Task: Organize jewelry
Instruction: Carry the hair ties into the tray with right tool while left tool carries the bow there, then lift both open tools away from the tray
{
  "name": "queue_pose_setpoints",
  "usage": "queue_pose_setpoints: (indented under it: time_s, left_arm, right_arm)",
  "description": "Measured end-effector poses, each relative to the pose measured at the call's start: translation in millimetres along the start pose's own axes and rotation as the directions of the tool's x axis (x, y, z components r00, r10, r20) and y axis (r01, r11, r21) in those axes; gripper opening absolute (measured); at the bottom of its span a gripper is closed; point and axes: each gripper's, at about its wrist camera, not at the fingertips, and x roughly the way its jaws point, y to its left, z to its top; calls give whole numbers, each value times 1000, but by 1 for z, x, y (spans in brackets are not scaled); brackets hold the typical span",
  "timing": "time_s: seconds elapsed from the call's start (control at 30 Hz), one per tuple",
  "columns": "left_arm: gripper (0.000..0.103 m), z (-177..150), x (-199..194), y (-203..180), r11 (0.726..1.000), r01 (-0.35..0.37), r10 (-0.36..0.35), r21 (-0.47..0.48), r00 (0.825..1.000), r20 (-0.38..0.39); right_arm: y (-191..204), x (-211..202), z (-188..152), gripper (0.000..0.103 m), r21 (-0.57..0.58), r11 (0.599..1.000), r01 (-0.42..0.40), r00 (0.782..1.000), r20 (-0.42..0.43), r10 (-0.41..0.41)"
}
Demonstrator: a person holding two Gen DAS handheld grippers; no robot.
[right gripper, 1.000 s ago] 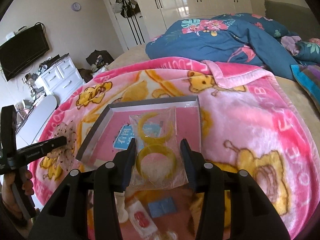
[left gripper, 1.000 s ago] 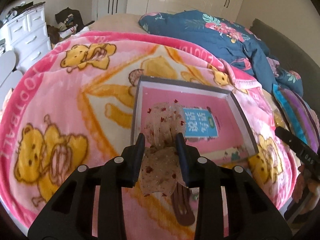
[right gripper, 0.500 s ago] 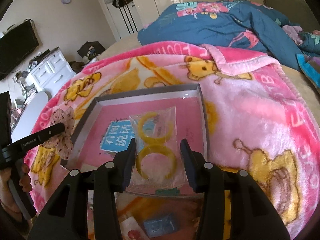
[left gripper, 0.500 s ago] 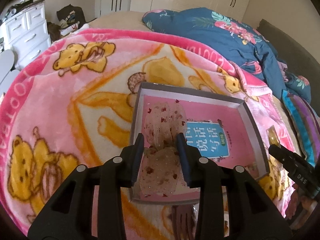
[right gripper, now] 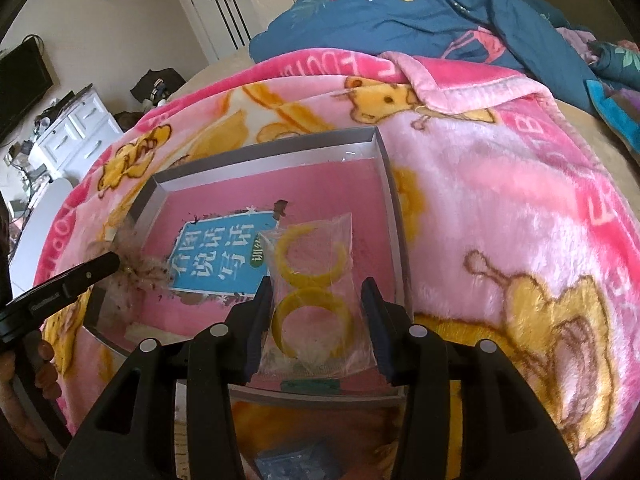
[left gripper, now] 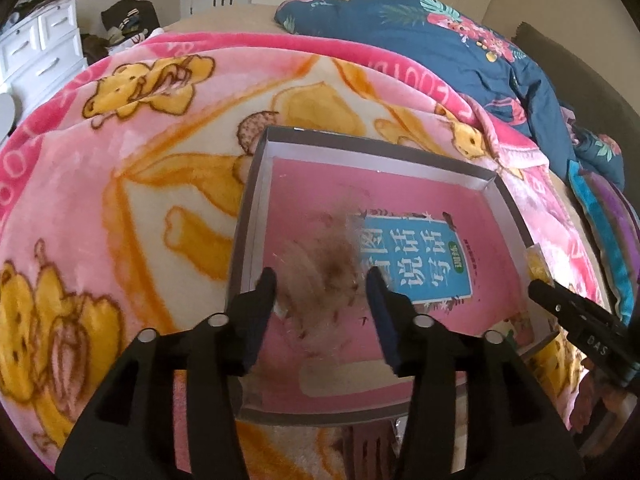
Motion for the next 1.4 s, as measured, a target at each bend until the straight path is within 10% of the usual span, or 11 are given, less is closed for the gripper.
queue_pose_setpoints:
  time_s: [0.67, 1.4]
  left_arm:
    - [90, -5, -66, 0, 999, 27, -25, -25, 994, 103]
    - [93, -28, -155, -18, 998, 56, -55, 4, 971, 232]
  right_arm:
    - [-16, -65, -7, 85, 66, 997, -30, 994, 111, 22]
    - [1, -156, -25, 86, -19, 996, -82, 969, 233, 84]
